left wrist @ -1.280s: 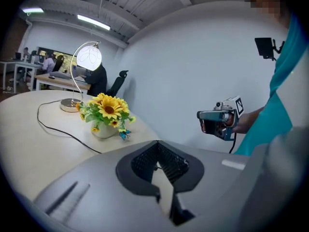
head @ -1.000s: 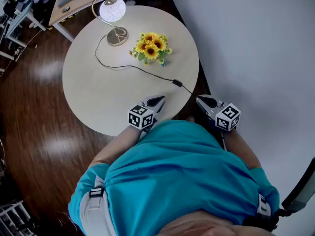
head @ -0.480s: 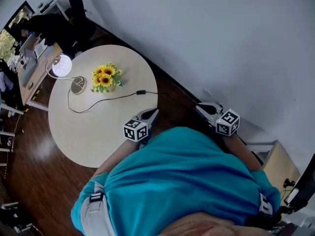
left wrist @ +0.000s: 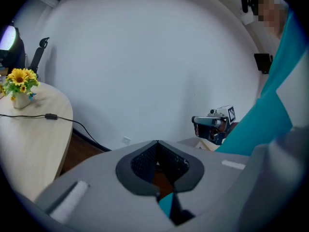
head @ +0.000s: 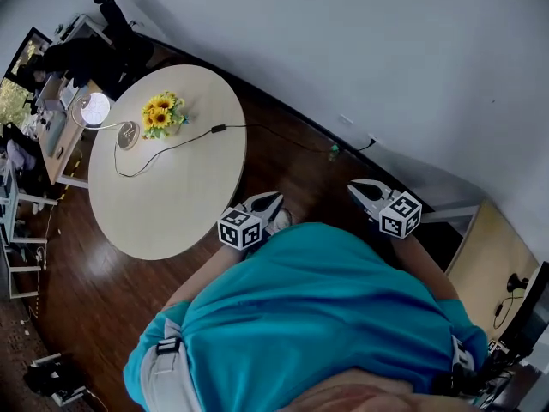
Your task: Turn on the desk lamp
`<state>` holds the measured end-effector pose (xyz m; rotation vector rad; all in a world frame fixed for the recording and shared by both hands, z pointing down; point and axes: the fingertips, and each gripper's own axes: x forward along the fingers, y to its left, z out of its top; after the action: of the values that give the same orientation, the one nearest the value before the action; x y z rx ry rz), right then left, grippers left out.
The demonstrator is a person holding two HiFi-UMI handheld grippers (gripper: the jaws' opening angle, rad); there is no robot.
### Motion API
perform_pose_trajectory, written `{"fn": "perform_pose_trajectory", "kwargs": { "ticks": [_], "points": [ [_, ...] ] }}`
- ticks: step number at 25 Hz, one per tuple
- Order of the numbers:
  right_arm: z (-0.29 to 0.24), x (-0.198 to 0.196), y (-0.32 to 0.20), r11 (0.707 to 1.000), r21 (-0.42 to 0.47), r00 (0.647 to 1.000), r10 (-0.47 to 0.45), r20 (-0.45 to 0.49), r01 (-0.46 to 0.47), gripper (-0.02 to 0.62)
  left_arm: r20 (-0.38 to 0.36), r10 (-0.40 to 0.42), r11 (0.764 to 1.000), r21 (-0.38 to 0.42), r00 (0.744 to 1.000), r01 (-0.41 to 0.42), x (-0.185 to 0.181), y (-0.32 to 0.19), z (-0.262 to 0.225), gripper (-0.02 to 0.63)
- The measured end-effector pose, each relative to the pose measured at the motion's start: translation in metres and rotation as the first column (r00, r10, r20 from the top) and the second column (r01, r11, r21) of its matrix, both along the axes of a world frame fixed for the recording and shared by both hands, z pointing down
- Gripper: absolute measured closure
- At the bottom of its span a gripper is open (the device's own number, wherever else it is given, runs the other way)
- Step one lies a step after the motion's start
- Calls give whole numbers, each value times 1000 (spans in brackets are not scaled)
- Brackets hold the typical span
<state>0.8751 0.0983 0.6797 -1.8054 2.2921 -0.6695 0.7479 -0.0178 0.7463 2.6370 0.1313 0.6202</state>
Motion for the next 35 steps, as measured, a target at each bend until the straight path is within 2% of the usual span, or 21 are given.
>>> {"fn": "perform_pose_trajectory", "kwargs": {
  "ticks": [5,10,14,18,23,30,35],
  "points": [
    [-13,-33,21,1000,25,1000,-13,19,12,594,13,-10,1000,25,1000,10,-25,18,-20,588],
    [-22,-71,23,999,37,1000,21,-23,-20,594,-49,33,998,61,998,-30,-57,18,-25,588],
    [-22,-129,12,997,19,996,73,-55,-72,594,-88,88,994,74,992,-82,-117,3,-21,588],
    [-15,-204,-6,990,-7,990,138,-37,-139,594,-106,157,986,78,982,-149,-191,-23,-17,588],
    [-28,-283,-15,981,-43,981,188,-41,-190,594,-127,155,988,19,980,-154,-250,-54,-32,586],
    [-55,-335,23,951,-35,949,304,-84,-308,594,-189,247,967,-15,950,-254,-288,-22,-54,586],
    [-59,-370,87,931,-28,929,360,-88,-363,594,-204,323,943,-12,924,-332,-309,38,-67,586]
  ]
}}
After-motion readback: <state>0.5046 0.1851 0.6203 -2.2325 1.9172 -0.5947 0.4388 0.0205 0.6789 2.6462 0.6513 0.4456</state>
